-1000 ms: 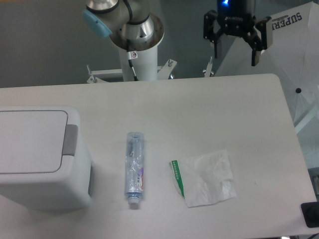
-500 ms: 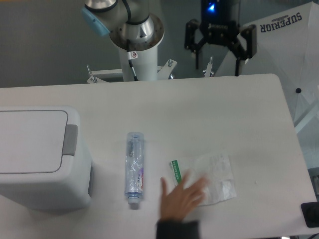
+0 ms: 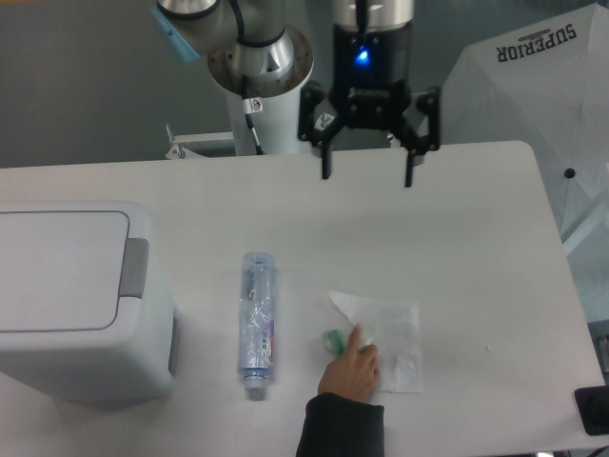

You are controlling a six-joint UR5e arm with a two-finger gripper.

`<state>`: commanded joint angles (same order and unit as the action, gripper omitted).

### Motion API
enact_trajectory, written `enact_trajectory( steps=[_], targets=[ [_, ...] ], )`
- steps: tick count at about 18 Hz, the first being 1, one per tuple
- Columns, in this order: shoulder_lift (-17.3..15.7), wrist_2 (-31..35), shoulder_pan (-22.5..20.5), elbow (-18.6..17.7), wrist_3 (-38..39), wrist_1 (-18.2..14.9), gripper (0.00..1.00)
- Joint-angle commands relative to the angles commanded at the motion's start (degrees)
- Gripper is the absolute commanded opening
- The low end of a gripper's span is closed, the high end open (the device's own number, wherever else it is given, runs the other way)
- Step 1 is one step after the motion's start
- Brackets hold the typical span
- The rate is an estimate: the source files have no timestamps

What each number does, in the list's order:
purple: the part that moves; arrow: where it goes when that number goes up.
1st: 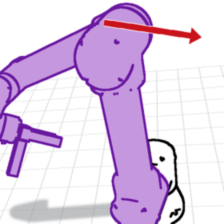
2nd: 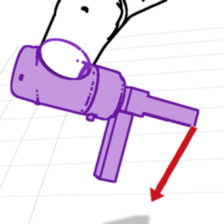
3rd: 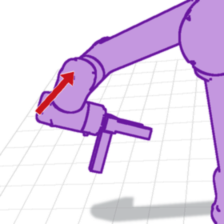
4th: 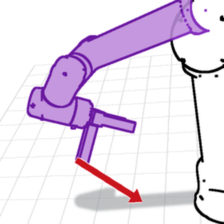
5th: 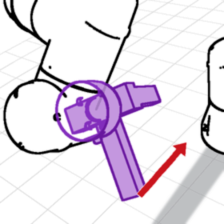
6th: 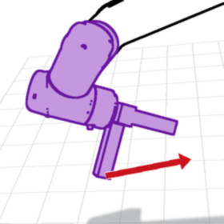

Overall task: Open the trash can
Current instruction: 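Move the open gripper across the table to above the white trash can lid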

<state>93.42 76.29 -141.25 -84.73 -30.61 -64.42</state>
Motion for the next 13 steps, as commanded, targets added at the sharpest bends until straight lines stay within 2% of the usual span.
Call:
enact_trajectory(
  steps=[3, 7, 13],
  targets=[
    [2.02, -0.09, 3.34, 0.88, 6.33, 1.66, 1.00],
    [4.48, 0.00, 7.30, 1.15, 13.63, 7.20, 1.00],
    [6.59, -0.09, 10.90, 0.80, 21.98, 8.79, 1.00]
  ],
)
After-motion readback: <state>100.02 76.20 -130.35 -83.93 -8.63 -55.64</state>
